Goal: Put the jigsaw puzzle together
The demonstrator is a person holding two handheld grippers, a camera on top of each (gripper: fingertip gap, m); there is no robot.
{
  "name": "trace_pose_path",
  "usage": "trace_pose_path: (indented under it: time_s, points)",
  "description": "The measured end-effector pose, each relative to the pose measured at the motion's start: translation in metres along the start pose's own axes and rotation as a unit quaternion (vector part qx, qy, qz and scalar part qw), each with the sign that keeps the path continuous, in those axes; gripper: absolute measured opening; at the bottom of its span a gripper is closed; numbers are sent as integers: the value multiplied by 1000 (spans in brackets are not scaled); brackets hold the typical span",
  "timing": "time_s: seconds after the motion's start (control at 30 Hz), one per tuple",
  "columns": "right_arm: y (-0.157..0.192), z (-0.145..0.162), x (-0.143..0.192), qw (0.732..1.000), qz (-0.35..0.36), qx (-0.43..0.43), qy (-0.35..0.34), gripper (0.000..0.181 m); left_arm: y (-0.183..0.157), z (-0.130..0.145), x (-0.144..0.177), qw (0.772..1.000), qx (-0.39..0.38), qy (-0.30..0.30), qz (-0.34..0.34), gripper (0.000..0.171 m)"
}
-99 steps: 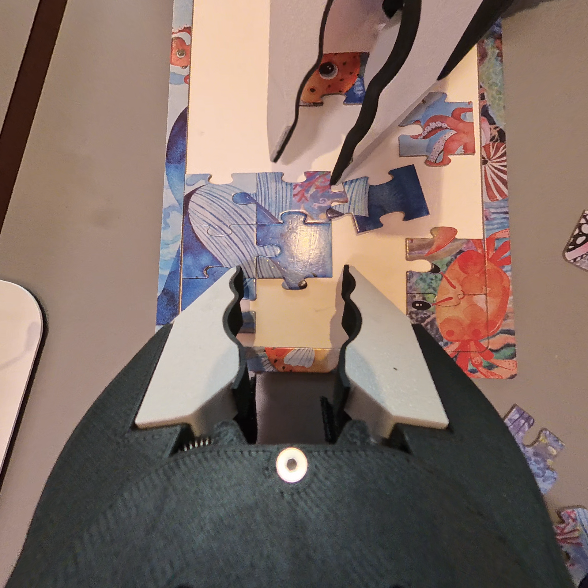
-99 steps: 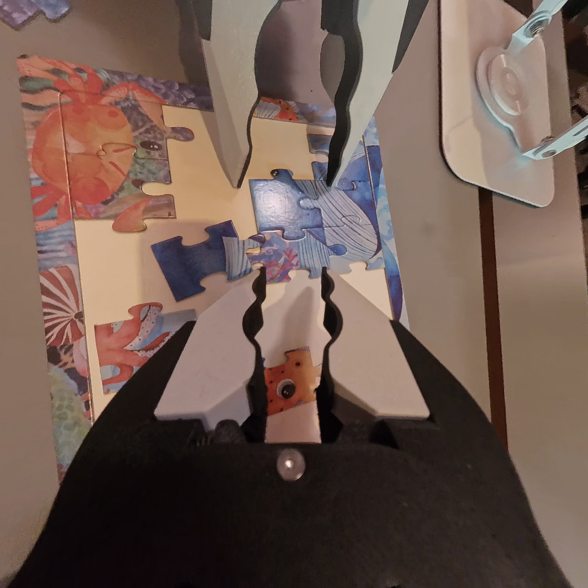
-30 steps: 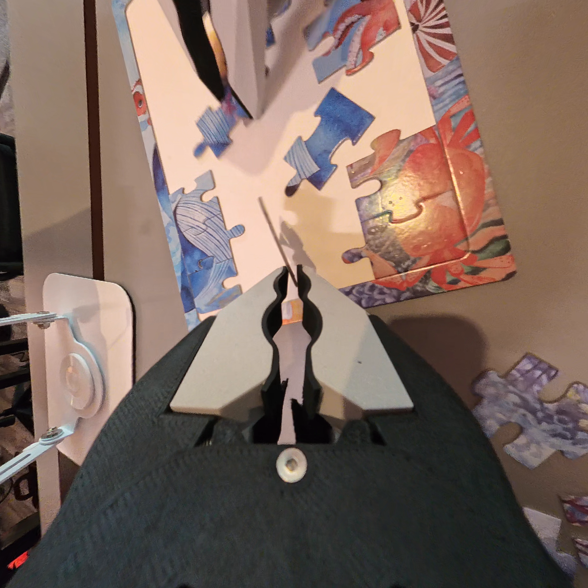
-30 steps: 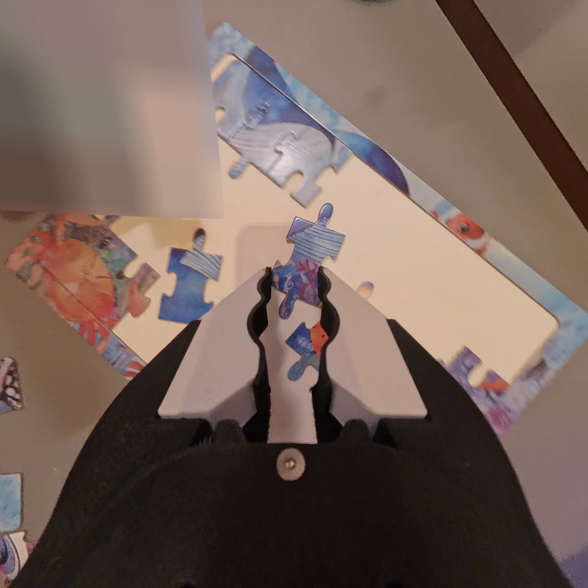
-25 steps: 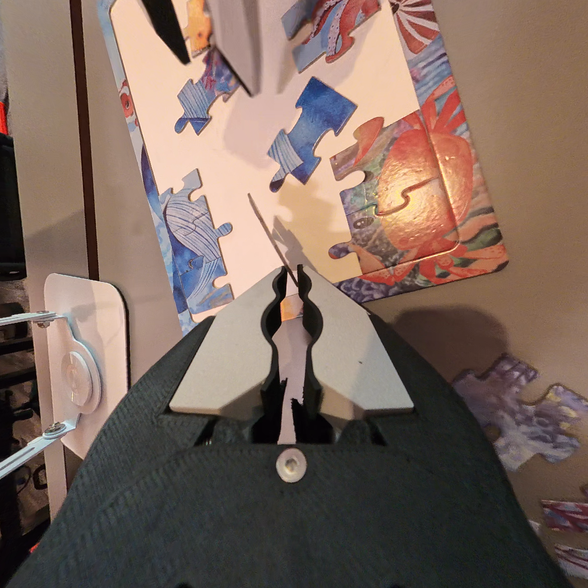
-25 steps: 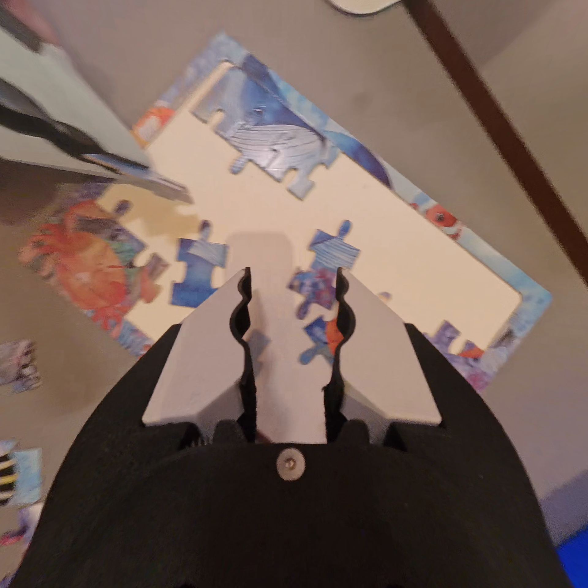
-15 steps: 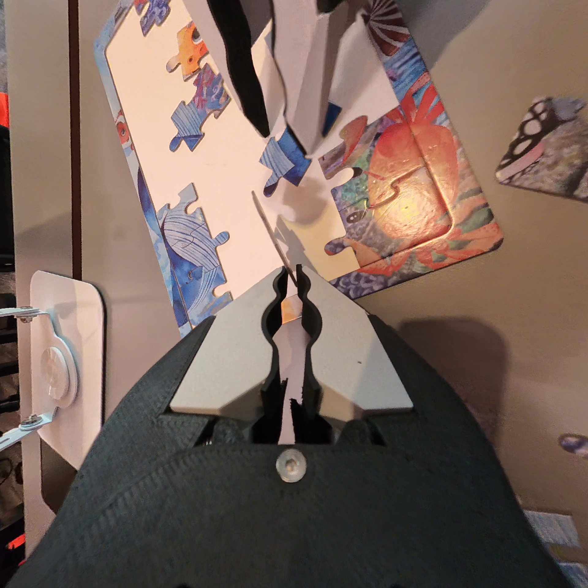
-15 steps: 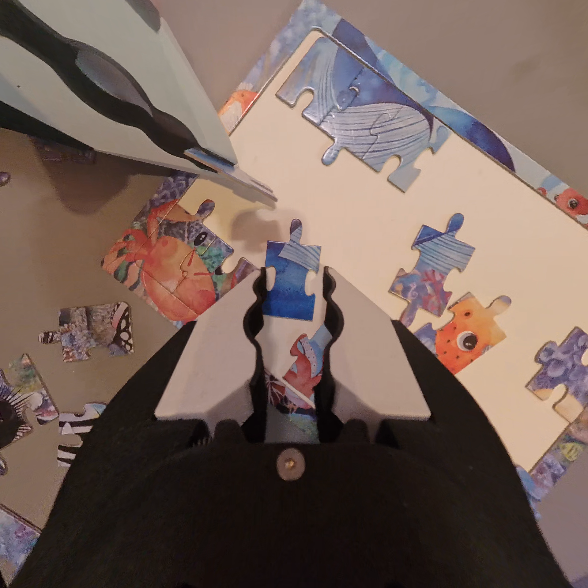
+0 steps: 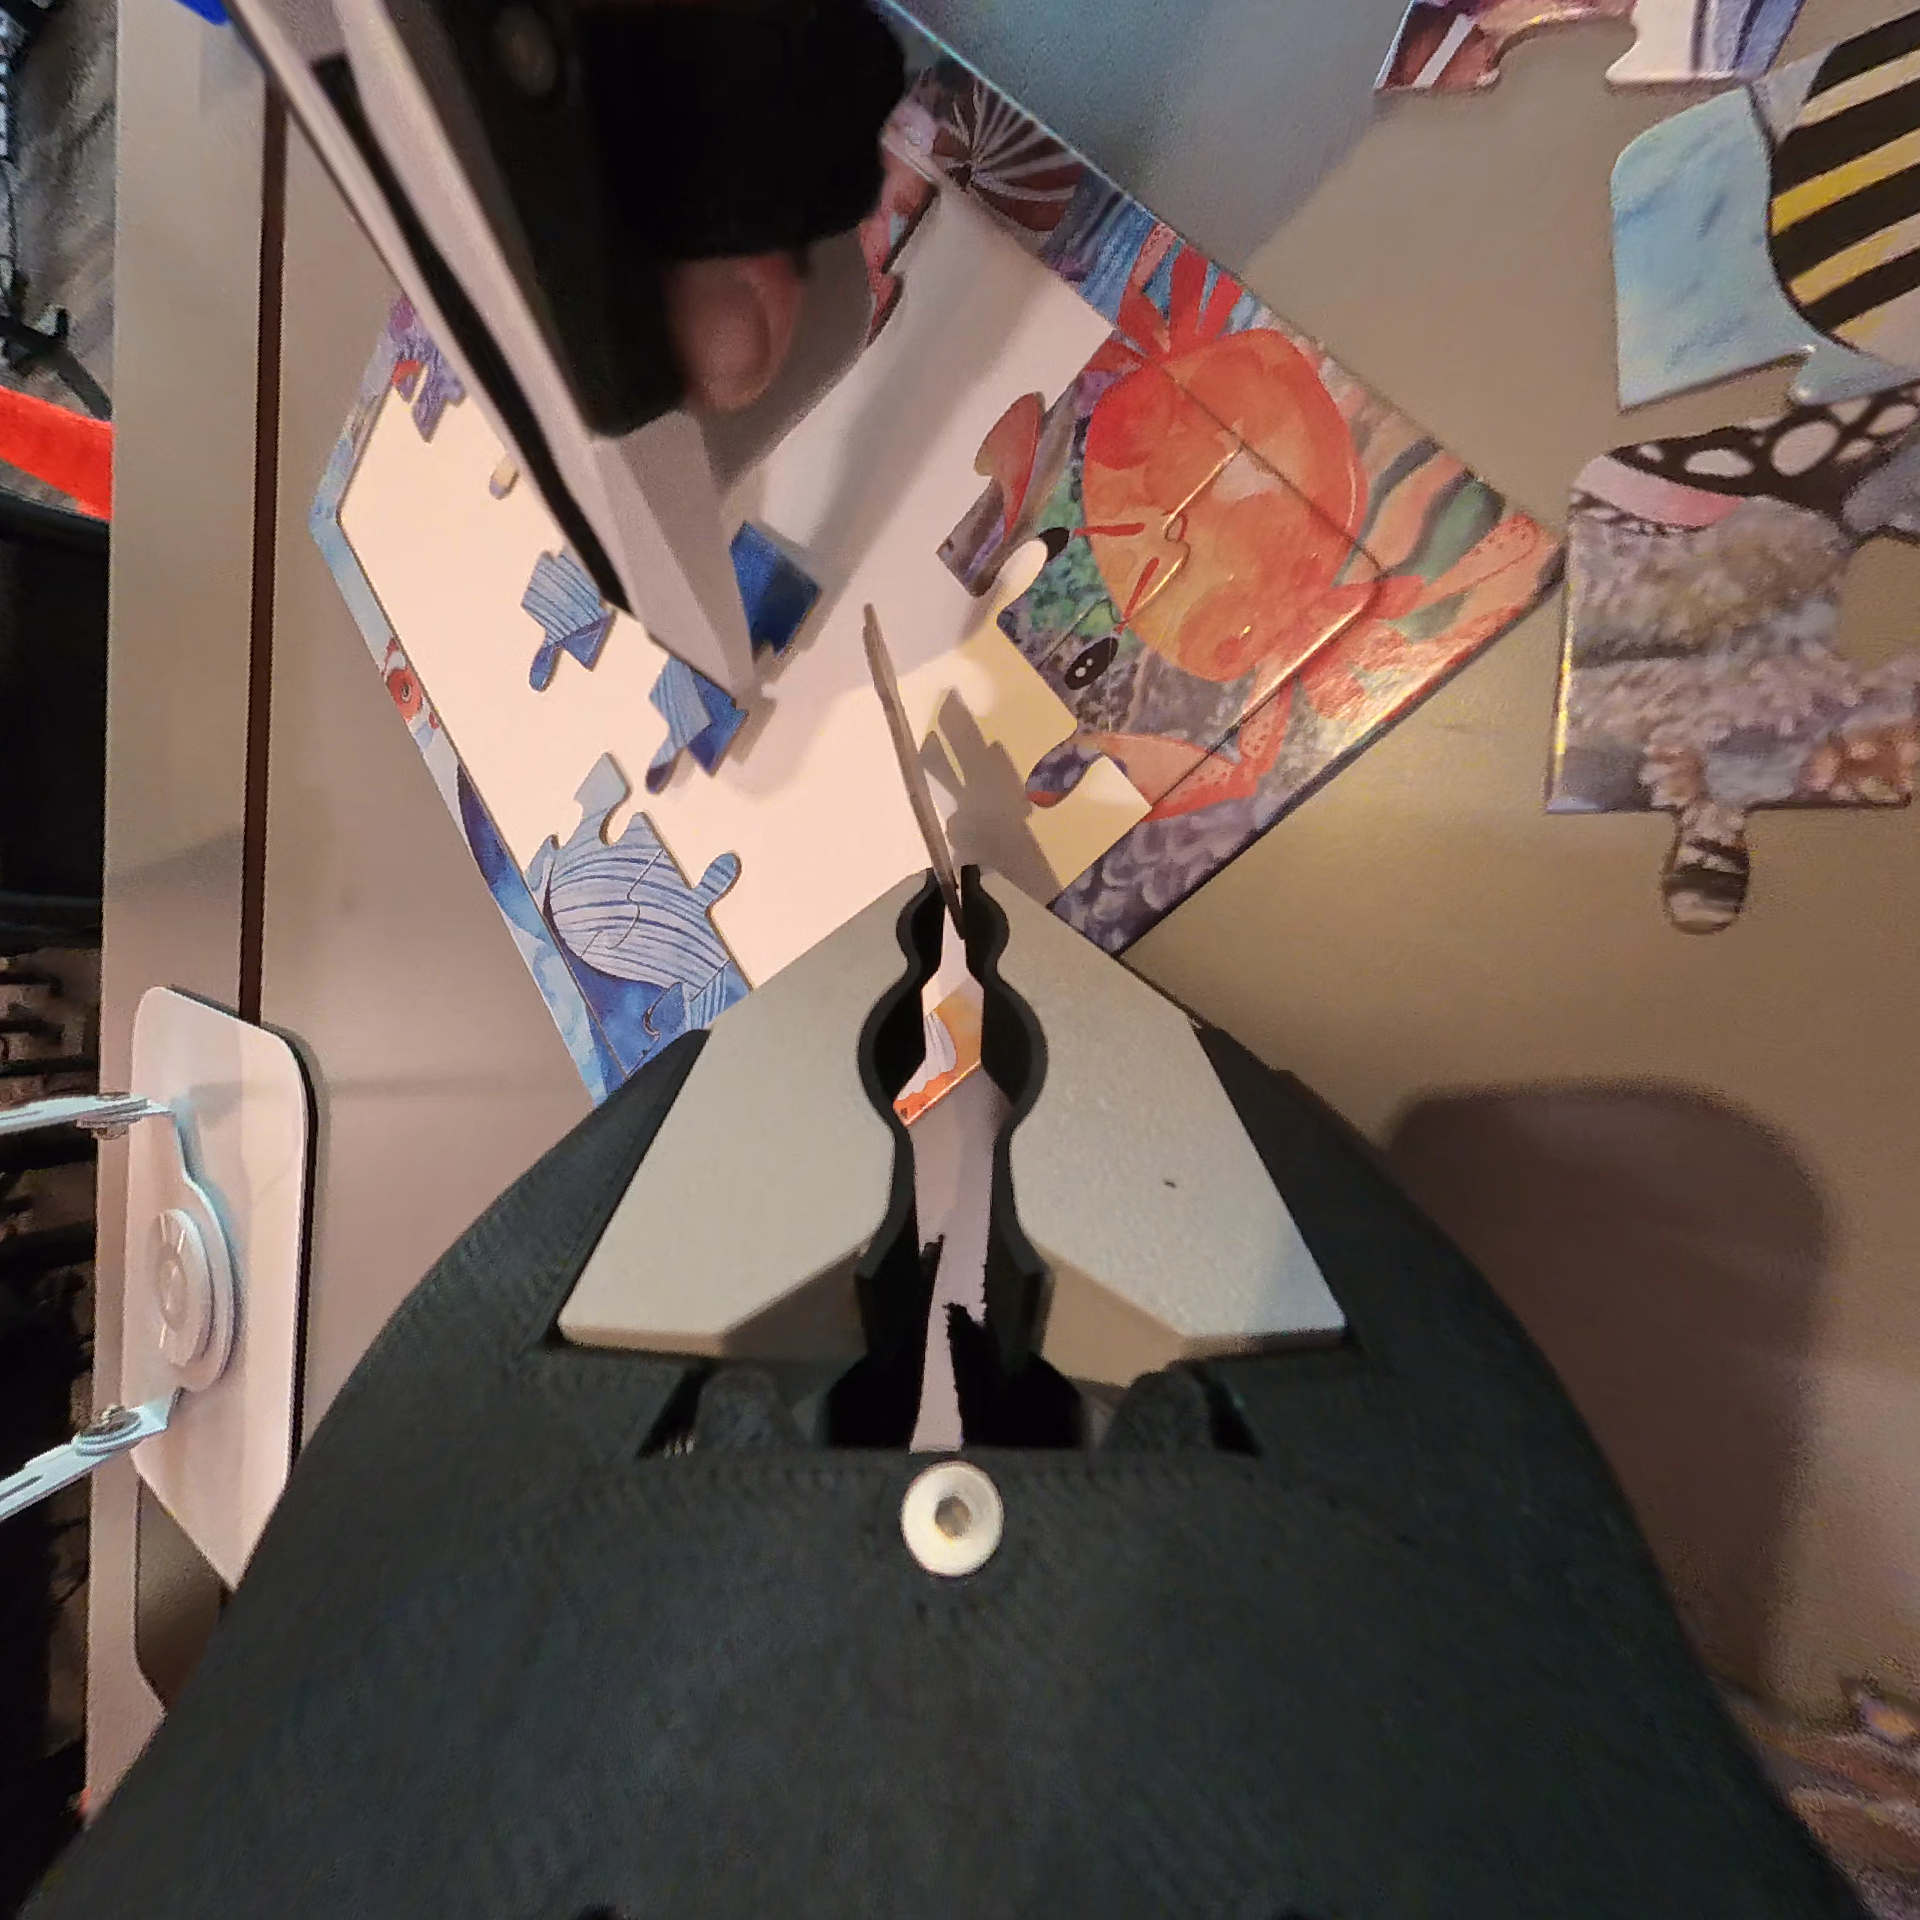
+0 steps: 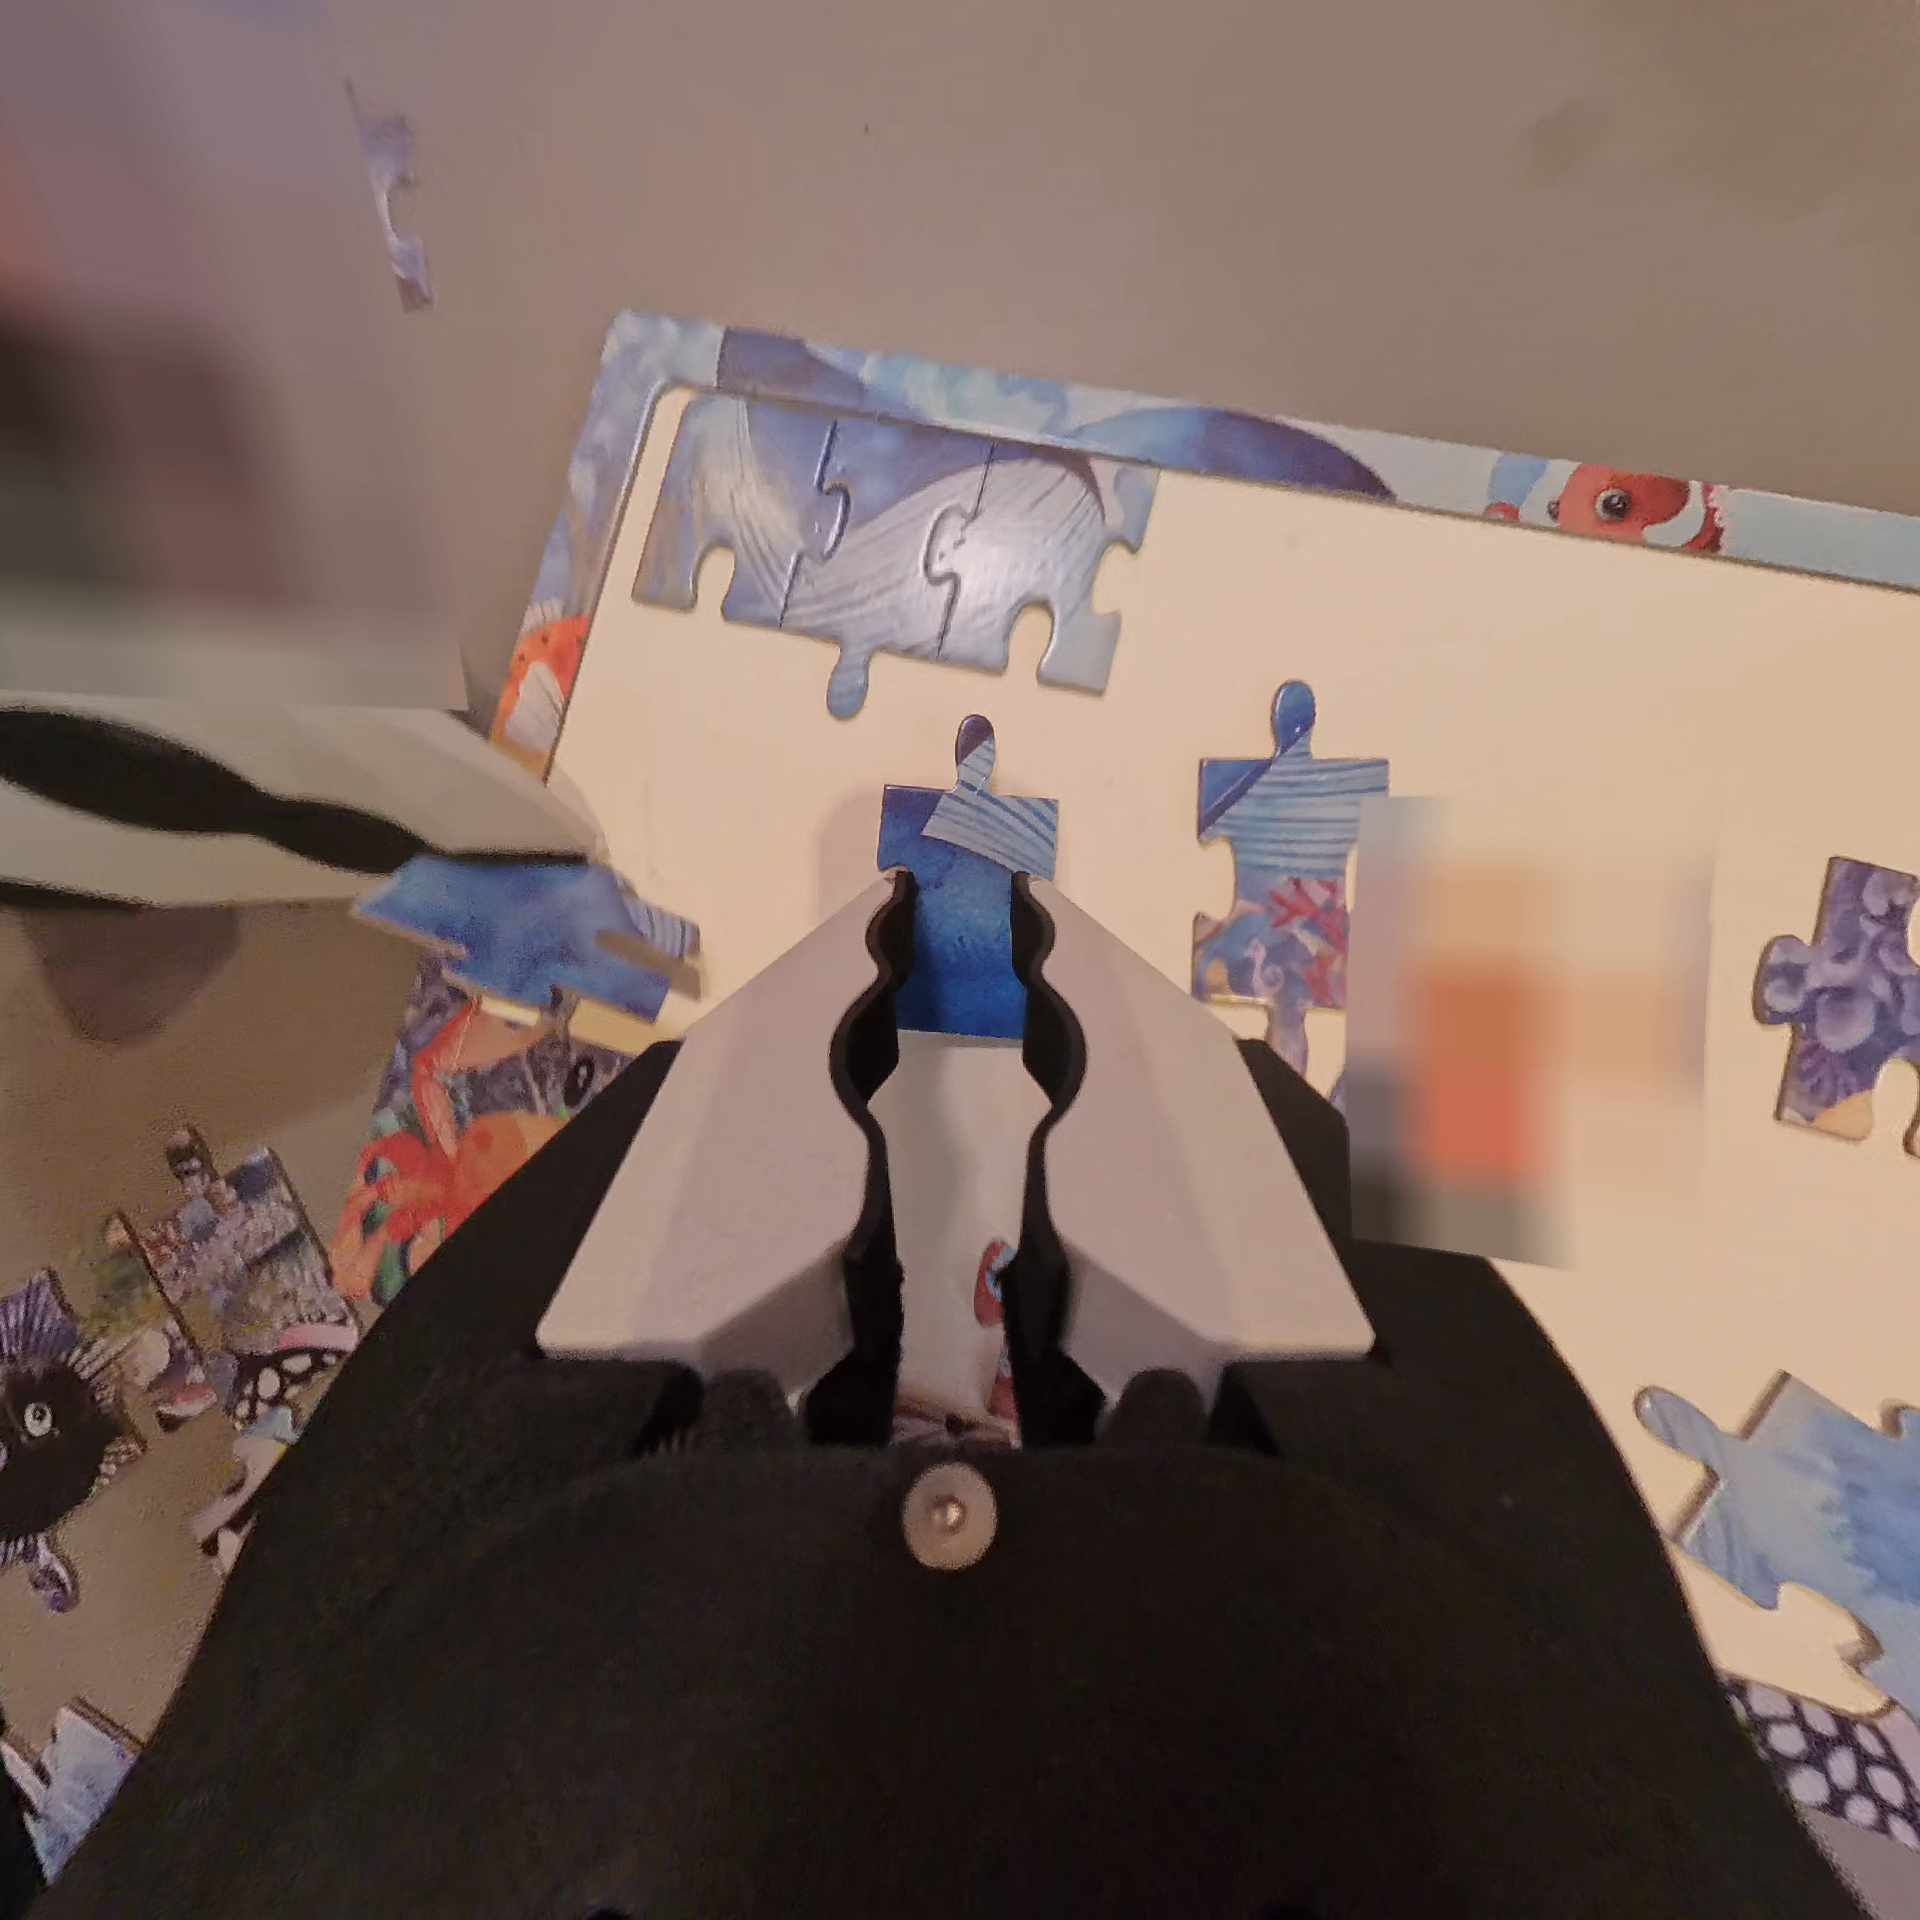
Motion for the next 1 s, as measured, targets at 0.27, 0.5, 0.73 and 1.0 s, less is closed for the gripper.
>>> trace_pose_path:
  time_s: [0.27,0.5,0.73,1.0]
  points:
    - [-2,-7,-3,1000,20,-3,-12,16,-7,-10,-2,1000,-6,-18,-5,1]
    - [-2,-7,-9,999,33,-7,-12,17,-7,-10,-2,1000,-4,-17,-6,1]
    - [-2,-8,-10,999,35,-4,-10,17,-7,-10,-2,1000,-4,-17,-7,1]
    - [-2,-8,-10,999,31,-7,-12,16,-8,-11,-2,1000,-10,-12,-11,1]
Point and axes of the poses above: each gripper's, where its closed fingertips meet, x back along the fingers, z out of its underside, y = z × x across the jaws, the point moved 6 cm from there along x, back along the fingers, and after that the axes turned 7 degrees about -x, right-handed, at the moved point
